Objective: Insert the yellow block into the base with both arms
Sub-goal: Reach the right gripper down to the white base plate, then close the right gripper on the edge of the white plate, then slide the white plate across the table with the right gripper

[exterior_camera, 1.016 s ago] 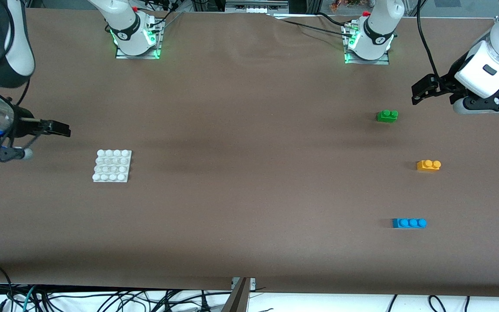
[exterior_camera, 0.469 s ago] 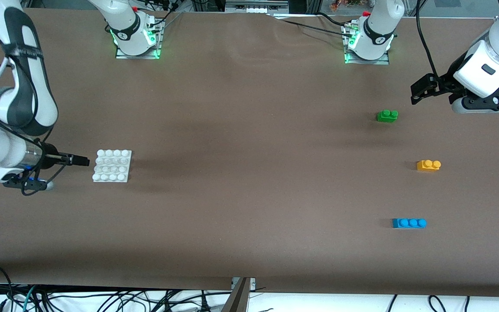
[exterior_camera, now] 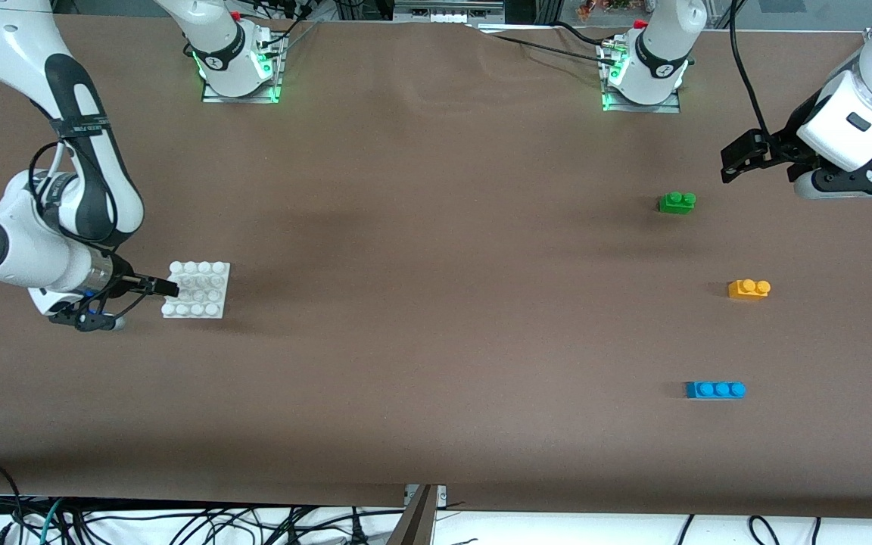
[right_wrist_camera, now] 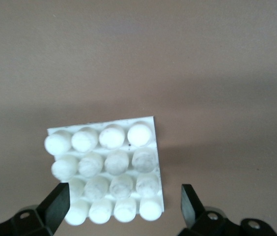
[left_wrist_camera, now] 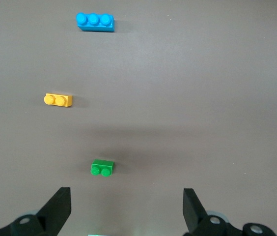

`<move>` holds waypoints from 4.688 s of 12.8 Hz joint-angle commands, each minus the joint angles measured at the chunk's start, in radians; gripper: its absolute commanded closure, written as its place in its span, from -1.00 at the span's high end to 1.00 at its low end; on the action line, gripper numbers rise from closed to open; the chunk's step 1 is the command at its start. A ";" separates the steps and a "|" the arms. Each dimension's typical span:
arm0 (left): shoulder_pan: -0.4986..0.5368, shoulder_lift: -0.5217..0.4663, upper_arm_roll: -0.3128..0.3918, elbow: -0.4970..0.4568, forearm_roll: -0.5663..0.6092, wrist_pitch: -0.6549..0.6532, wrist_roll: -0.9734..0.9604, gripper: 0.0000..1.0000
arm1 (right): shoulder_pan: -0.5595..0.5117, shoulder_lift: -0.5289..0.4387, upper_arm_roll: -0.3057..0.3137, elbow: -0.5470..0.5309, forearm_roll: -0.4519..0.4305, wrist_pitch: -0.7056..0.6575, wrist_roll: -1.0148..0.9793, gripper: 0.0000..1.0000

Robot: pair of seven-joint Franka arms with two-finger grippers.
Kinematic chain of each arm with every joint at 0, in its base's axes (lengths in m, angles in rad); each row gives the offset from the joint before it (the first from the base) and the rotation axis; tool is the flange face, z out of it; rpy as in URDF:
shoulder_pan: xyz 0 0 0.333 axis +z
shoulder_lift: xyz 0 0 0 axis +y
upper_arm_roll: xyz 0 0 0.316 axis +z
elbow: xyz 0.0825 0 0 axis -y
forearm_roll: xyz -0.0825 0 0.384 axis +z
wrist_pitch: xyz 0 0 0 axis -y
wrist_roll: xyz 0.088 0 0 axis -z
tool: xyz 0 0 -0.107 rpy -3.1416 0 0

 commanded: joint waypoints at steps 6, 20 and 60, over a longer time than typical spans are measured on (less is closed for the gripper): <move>-0.001 0.011 -0.003 0.027 0.024 -0.022 -0.006 1.00 | -0.032 -0.007 0.007 -0.159 0.033 0.187 -0.061 1.00; -0.002 0.010 -0.005 0.056 -0.039 -0.018 -0.004 1.00 | -0.038 0.071 0.019 -0.097 0.093 0.182 -0.136 1.00; 0.001 0.011 -0.005 0.056 -0.036 -0.020 -0.006 1.00 | 0.032 0.123 0.135 -0.029 0.145 0.175 -0.040 0.09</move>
